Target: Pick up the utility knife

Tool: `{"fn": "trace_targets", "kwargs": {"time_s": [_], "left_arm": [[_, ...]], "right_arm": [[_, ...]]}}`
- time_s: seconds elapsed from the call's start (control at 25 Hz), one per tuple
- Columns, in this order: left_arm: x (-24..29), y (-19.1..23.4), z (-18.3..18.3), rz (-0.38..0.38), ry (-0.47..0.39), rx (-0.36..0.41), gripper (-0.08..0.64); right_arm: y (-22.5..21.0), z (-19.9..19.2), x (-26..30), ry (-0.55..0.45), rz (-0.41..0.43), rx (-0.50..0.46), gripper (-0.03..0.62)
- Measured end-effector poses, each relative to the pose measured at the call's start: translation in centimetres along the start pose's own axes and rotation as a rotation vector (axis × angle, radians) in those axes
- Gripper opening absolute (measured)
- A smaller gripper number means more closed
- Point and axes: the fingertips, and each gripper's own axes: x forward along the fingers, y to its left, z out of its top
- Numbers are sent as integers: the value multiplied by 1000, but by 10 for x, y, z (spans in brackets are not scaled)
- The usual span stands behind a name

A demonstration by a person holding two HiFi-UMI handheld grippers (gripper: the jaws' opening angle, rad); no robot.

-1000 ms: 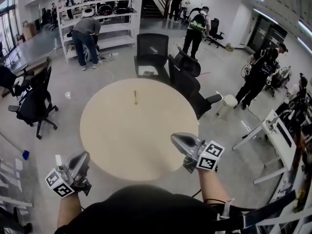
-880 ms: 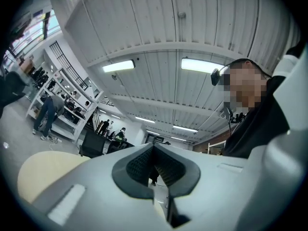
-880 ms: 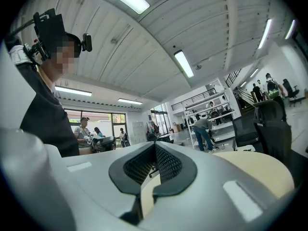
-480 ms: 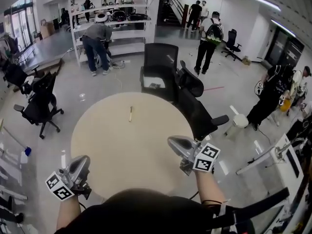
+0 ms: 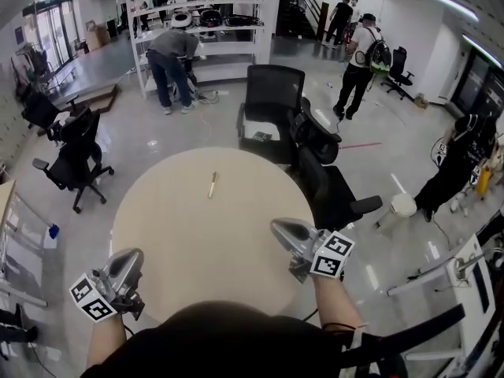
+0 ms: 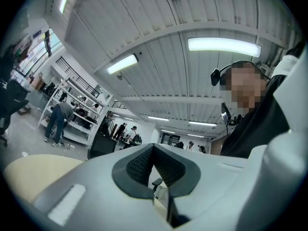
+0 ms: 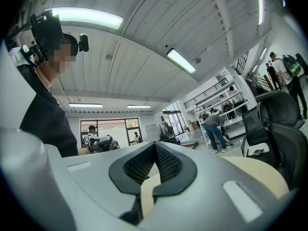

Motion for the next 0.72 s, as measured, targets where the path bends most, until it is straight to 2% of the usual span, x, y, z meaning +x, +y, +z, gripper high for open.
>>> {"fn": "trace_targets", "kwargs": {"time_s": [0.24,0.4,0.56,0.72], "left_arm": [[4,32,1,-24,25,-16,-17],[1,55,-5,-88,41,-44,-17],[-18,113,-1,-176,91,-66,-17],[-29,161,14,-246,101,-72,-17]], "right_arm": [[-12,-9,21,-9,-32,13,14],[-6,-19,30,-9,-98,3,14],[11,-34,77,-23,-201,16,14],[33,-46,120,4,-256,7,14]]}}
